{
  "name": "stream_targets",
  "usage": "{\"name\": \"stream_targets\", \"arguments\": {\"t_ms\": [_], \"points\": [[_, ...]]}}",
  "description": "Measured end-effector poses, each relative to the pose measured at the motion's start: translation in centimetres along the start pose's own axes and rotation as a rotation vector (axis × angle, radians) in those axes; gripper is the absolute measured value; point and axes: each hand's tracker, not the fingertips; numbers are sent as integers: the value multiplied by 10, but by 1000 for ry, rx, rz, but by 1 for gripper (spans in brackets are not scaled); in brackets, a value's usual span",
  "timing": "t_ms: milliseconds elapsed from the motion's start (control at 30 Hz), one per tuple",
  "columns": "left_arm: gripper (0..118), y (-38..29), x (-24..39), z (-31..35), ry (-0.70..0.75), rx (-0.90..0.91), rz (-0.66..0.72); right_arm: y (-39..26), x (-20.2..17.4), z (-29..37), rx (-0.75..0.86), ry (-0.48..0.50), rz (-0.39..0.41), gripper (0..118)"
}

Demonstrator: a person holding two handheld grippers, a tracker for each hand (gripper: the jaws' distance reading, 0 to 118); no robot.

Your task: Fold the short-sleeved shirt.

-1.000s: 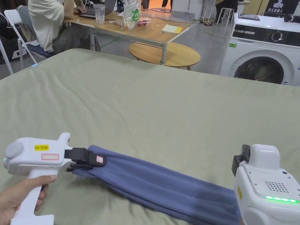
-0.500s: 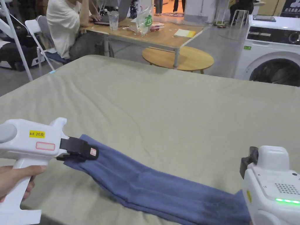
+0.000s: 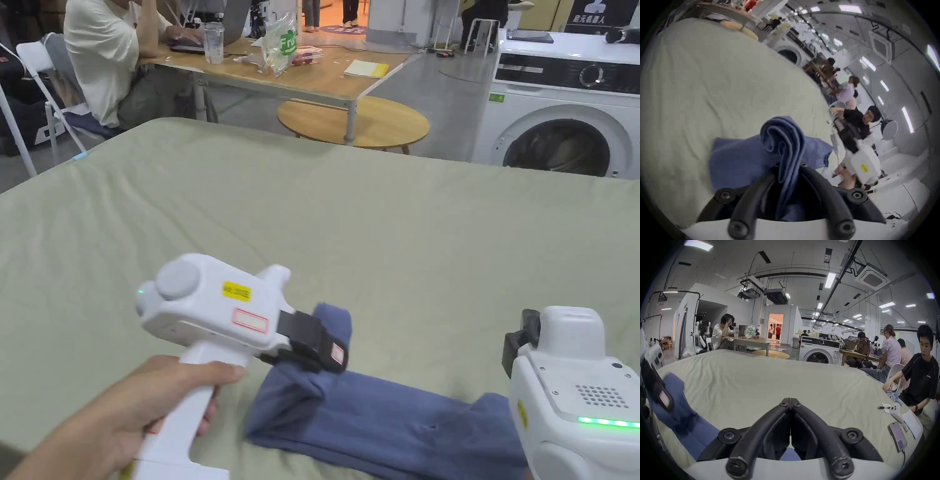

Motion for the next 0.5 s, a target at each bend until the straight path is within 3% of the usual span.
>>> {"name": "stream_targets", "arguments": {"t_ms": [267, 333, 400, 467, 500], "points": [[3, -7, -4, -94, 160, -141, 24, -6, 14, 4, -17, -34, 4, 0], [9, -8, -6, -100, 163, -138, 27, -7, 15, 4, -21, -40, 6, 0], [26, -11, -4, -98, 126, -118, 56, -8, 16, 5, -24, -42, 8, 0], [56, -11, -2, -93, 42, -109, 73, -9, 17, 5, -28, -40, 9, 0], [56, -13, 4, -88, 17, -108, 70, -9, 17, 6, -29, -41, 8, 0]]}}
